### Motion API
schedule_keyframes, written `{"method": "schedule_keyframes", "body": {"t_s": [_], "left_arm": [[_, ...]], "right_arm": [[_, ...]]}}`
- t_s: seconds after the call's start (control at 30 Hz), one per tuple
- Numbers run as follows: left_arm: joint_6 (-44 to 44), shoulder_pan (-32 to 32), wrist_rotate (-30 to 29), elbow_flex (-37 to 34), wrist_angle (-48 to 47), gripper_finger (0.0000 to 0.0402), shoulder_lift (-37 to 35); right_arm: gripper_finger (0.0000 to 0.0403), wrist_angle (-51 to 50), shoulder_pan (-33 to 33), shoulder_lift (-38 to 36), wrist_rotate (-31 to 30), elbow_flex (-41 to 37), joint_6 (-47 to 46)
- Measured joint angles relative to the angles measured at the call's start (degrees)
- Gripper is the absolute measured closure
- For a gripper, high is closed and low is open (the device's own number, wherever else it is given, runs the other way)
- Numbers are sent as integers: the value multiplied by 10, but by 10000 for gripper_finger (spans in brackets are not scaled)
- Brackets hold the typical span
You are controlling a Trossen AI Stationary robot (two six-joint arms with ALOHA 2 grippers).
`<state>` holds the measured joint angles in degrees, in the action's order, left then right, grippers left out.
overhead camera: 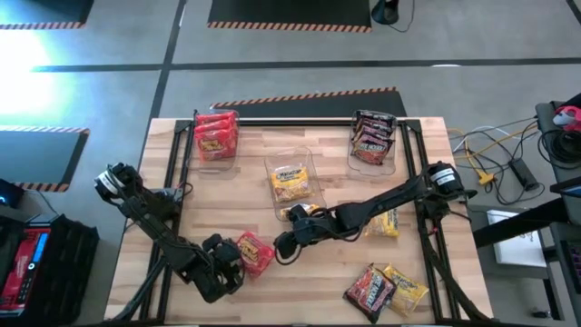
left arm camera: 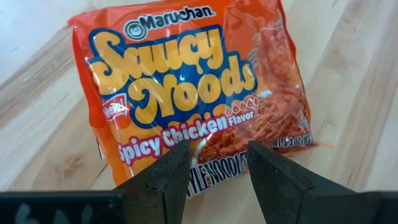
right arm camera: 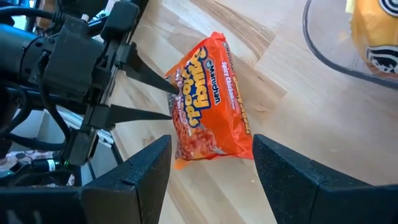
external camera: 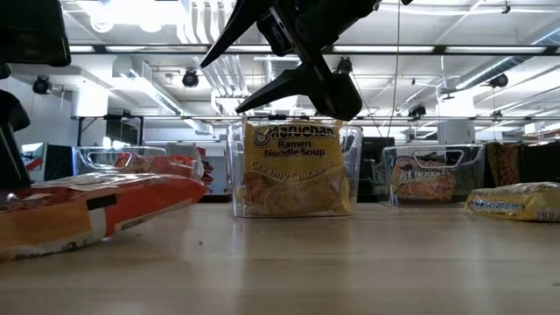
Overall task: Sort Maruchan noodles
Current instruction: Put the orange noodle pack into the top left transparent bin
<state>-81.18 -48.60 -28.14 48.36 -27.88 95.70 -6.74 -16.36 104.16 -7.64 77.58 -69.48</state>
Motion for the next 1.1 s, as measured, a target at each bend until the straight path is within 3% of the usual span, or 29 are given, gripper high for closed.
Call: {"method": "schedule_keyframes", "body": {"t_s": [0.67,1.1], "left_arm": [[12,-1,-17,1,12,260,17],[44,0,-7,58,-15,264,18]], "right_arm": [[188,-1,-21,29,-9,-1,-30],[188,17,-21,38,-9,-1,-12]]}}
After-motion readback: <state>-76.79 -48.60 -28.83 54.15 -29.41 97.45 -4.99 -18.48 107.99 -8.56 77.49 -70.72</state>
